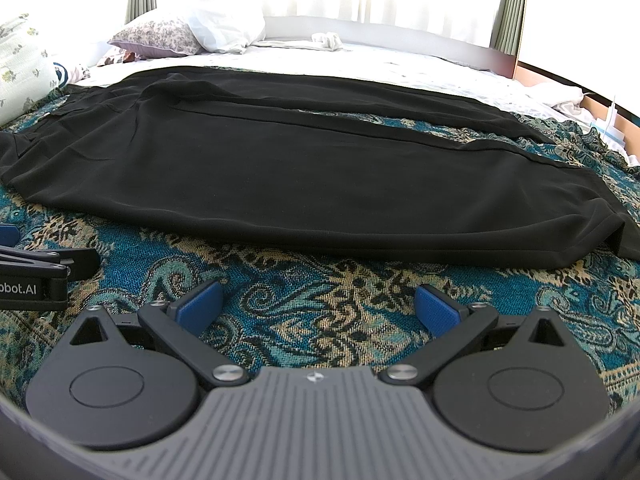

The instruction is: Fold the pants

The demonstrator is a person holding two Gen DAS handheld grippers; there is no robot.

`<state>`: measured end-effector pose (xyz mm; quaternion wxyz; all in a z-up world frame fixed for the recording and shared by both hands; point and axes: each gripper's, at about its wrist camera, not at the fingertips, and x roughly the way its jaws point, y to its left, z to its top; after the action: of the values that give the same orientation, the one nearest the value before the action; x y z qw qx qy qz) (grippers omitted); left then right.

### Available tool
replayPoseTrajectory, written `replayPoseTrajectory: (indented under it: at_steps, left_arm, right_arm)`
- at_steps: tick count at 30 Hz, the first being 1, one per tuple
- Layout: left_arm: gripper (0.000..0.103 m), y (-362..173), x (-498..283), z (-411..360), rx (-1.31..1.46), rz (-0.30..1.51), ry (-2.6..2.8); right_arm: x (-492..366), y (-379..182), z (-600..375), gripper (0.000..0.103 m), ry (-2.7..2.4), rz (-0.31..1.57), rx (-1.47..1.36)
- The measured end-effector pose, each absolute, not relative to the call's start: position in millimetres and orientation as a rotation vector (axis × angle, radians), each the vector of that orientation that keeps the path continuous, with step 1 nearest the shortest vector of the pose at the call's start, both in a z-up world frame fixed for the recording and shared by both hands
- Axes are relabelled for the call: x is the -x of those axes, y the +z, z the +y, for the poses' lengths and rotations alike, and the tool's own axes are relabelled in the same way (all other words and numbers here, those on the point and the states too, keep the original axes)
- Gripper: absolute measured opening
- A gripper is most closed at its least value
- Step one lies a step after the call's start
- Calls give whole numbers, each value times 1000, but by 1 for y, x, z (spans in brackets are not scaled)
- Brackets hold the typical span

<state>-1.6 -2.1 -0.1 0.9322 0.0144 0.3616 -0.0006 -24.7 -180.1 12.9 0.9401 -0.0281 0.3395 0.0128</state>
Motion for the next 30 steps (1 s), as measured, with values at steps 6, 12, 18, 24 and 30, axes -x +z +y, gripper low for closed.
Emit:
replayPoseTrajectory:
  at_steps: [6,12,18,24,30]
  left_arm:
    - [103,0,2,-2,-30,739,-1]
    - [103,0,2,-2,-30,740,-1]
    - [103,0,2,-2,-29,740,-1]
    - [103,0,2,-2,-30,739,-1]
    - [103,0,2,-2,-28,740,-1]
  right_arm:
    - [25,13,-180,103,26,692,57]
    - [25,13,-180,103,26,691,58]
    - [25,13,-180,103,26,691,58]
    - [25,13,-180,103,26,690,58]
    - [27,13,-179,103,26,690,58]
